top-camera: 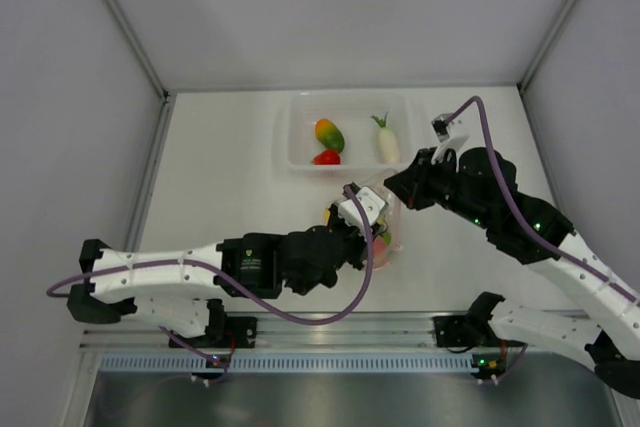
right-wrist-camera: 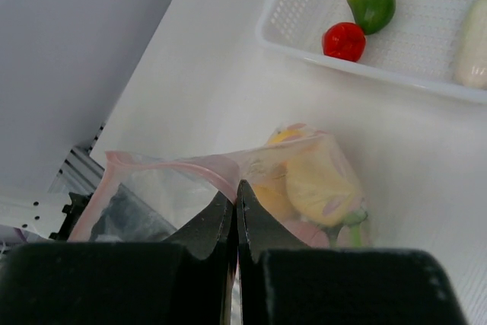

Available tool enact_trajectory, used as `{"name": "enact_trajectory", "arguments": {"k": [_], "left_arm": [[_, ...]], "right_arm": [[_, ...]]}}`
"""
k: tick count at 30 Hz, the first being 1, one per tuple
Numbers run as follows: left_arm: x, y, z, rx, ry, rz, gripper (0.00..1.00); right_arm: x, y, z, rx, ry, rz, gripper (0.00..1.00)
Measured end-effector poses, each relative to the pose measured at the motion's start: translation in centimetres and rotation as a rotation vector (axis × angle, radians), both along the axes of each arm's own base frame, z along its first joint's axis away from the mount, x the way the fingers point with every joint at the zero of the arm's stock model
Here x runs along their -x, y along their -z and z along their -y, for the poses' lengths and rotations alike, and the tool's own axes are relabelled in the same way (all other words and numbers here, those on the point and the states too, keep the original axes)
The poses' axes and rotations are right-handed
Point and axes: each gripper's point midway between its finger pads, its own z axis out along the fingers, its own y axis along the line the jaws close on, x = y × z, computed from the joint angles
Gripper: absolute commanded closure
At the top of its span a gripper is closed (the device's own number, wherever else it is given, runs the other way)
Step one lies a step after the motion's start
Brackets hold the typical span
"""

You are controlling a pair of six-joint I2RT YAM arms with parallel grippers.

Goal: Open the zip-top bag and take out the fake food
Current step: Pick up the fake fruit from the zipper food storage bag.

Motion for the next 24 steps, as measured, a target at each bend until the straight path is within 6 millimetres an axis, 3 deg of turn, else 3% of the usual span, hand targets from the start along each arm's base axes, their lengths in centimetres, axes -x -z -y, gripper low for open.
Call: {"name": "enact_trajectory", "arguments": {"k": [1, 5, 11, 18, 24], "left_arm": [[-0.2, 0.3, -0.2, -0.008, -0.019, 0.003, 0.86], [-1.1, 2.4, -0.9, -0.054, -0.067, -0.010, 1.00], [-4.1, 6.0, -2.4, -0.110, -0.153, -0.072, 1.00], [-3.9, 8.7, -0.9, -0.166, -0.135, -0.110, 1.00], [-4.7, 13.2, -1.1, -0.224, -0.153, -0.202, 1.00]], "right_arm": [[-0.1, 0.2, -0.1, 0.007, 0.000, -0.006, 1.00], [-0.2, 0.7, -0.3, 0.018, -0.001, -0.017, 1.00], [-0.1, 0.4, -0.1, 0.011, 0.001, -0.011, 1.00], [-0.8, 0.9, 0.9, 0.040, 0.062, -0.006, 1.00], [-1.6, 2.6, 3.4, 0.165, 0.158, -0.002, 1.00]]}}
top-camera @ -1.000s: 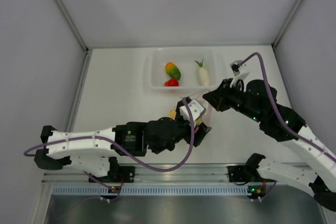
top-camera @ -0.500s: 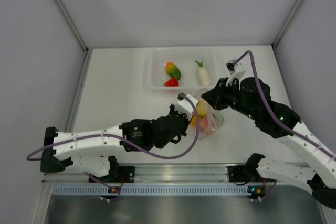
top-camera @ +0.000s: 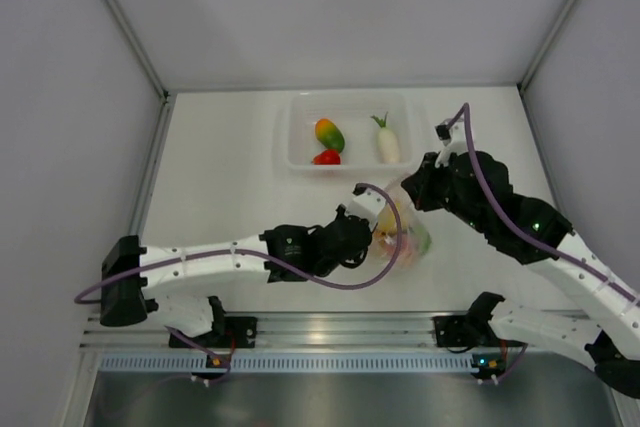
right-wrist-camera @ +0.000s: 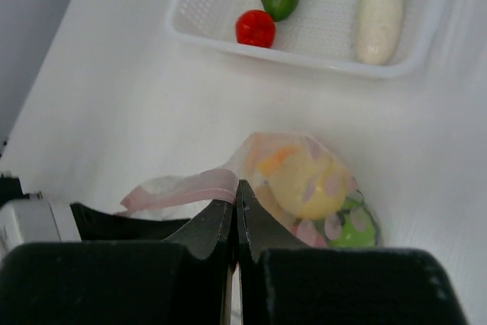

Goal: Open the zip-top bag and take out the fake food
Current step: Pick up the fake fruit from the zipper food storage bag.

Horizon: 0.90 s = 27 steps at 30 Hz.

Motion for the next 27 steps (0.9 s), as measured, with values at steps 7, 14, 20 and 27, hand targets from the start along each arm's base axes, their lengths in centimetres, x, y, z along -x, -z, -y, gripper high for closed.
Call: {"name": "enact_trajectory", "arguments": {"k": [7, 14, 20, 27], "left_arm": [[-1.2, 2.1, -2.0, 0.028, -0.082, -0.079, 1.00], [-0.2, -1.8, -3.5, 0.135, -0.061, -0.080, 1.00], [0.8, -3.5, -2.0, 0.132, 0.028, -0.111, 1.00], [3.0, -3.0, 3.3, 0.083, 0.185, -0.164, 0.82]], "right_arm": [[0.1, 2.9, 0.7, 0.178, -0.030, -0.066, 1.00], [0.6, 2.0, -0.9, 0.206, -0.144, -0.079, 1.00], [1.2, 0.7, -1.1, 0.199, -0.189, -0.064, 1.00], [0.9, 0.4, -0.5, 0.225, -0.172, -0.071, 1.00]]}}
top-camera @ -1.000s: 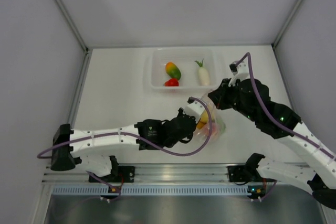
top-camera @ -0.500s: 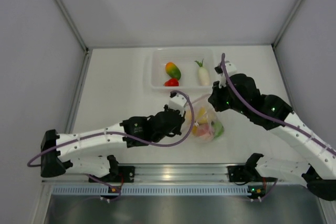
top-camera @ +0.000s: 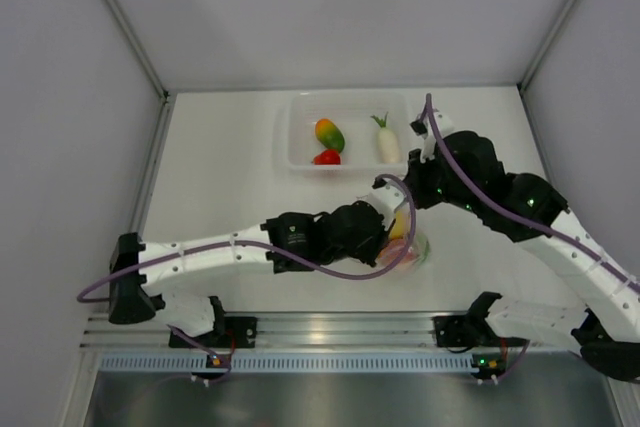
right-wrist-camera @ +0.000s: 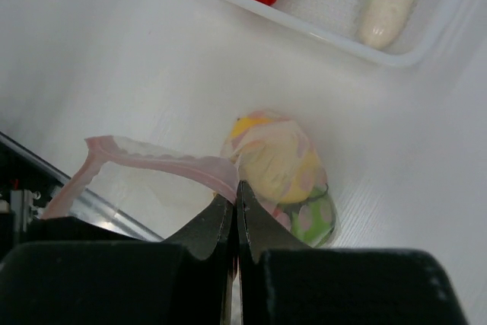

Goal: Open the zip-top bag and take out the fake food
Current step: Pick up the fake fruit from the zipper food storage bag.

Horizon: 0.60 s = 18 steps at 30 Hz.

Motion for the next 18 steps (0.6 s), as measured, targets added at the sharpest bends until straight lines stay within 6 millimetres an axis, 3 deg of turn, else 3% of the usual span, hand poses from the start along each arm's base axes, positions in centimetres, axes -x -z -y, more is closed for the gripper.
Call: {"name": "enact_trajectory", "arguments": {"k": [4, 6, 18], "left_arm": [[0.3, 2.6, 1.4, -0.063, 0.030, -0.029, 0.78], [0.2, 3.7, 1.6, -0.086, 0.028, -0.039, 0.68], [-0.6, 4.7, 3.8, -0.043, 0.002, -0.046, 0.51]], "right_arm": [[-1.1, 1.1, 1.1, 0.014, 0.045, -0.025, 1.00], [-1.4, 2.1, 1.7, 0.030, 0.067, -0.047, 1.00], [-2.2, 3.5, 3.4, 0.061, 0.108, -0.070, 1.00]]}}
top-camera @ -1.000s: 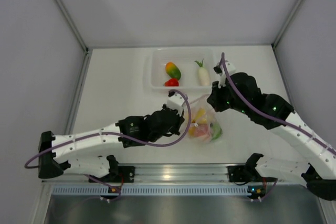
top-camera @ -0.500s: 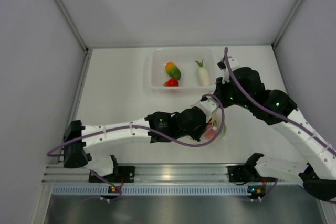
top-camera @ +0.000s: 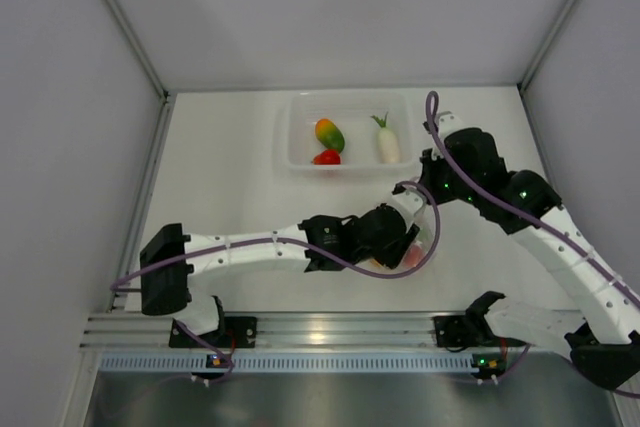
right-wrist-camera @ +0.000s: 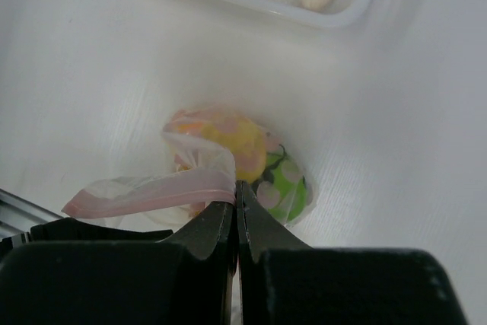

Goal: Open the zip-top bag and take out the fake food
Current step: Pick up the fake fruit from the zipper food storage bag.

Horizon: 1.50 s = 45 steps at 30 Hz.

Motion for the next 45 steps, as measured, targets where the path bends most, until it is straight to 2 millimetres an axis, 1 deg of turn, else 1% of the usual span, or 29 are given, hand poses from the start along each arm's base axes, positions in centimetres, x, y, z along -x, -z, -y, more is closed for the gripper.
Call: {"name": "enact_trajectory", "arguments": {"k": [4, 7, 8, 12, 15, 17, 19, 20, 25, 27, 31, 34, 36, 37, 38, 42, 45], "left_arm": [[-0.4, 1.6, 0.8, -0.020, -0.013, -0.002, 0.49], [-0.4, 2.9, 1.1, -0.047, -0.008, -0.006, 0.44], [-0.3, 3.3, 1.3, -0.056, -0.006, -0.005, 0.40], [-0.2, 4.0, 1.6, -0.068, 0.003, -0.001, 0.38], [0.2, 4.3, 2.1, -0.063, 0.026, -0.015, 0.53], [0.4, 4.4, 2.5, -0.056, 0.037, -0.023, 0.64], [0.6, 4.5, 3.0, -0.044, 0.052, -0.032, 0.66], [0.7, 4.6, 3.3, -0.036, 0.061, -0.038, 0.70], [1.5, 4.9, 4.6, 0.011, 0.081, -0.076, 0.68], [1.8, 5.1, 4.8, 0.015, 0.081, -0.083, 0.70], [2.3, 5.4, 5.1, 0.025, 0.080, -0.095, 0.66], [2.3, 5.5, 5.3, 0.031, 0.072, -0.089, 0.68], [2.3, 5.4, 5.5, 0.041, 0.065, -0.083, 0.81], [2.3, 5.4, 5.8, 0.047, 0.057, -0.076, 0.96], [2.3, 5.3, 6.0, 0.058, 0.050, -0.072, 1.00], [2.1, 5.2, 6.6, 0.082, 0.008, -0.047, 1.00], [2.1, 5.4, 6.4, 0.089, -0.038, -0.042, 1.00]], "right_arm": [[-0.2, 1.7, 1.5, 0.065, 0.034, -0.014, 1.00], [0.0, 3.1, 2.6, 0.112, 0.051, -0.034, 1.00], [0.1, 3.5, 2.9, 0.126, 0.054, -0.043, 1.00], [0.6, 4.4, 3.6, 0.154, 0.056, -0.067, 1.00], [0.7, 4.6, 4.0, 0.160, 0.065, -0.072, 1.00], [0.8, 4.7, 4.5, 0.168, 0.078, -0.075, 1.00], [0.8, 4.8, 5.0, 0.181, 0.089, -0.077, 1.00], [0.8, 4.8, 5.3, 0.188, 0.095, -0.078, 1.00], [1.0, 5.0, 6.1, 0.216, 0.108, -0.076, 1.00], [1.2, 5.3, 6.2, 0.221, 0.108, -0.080, 1.00], [1.5, 5.8, 6.3, 0.225, 0.102, -0.092, 1.00], [1.6, 5.7, 6.3, 0.216, 0.098, -0.090, 1.00], [1.7, 5.5, 6.4, 0.209, 0.099, -0.082, 1.00], [1.8, 5.3, 6.4, 0.204, 0.101, -0.076, 1.00], [1.8, 5.2, 6.5, 0.202, 0.103, -0.073, 1.00], [1.9, 5.0, 6.6, 0.203, 0.087, -0.061, 1.00], [2.1, 5.3, 6.0, 0.183, 0.057, -0.063, 1.00]]}}
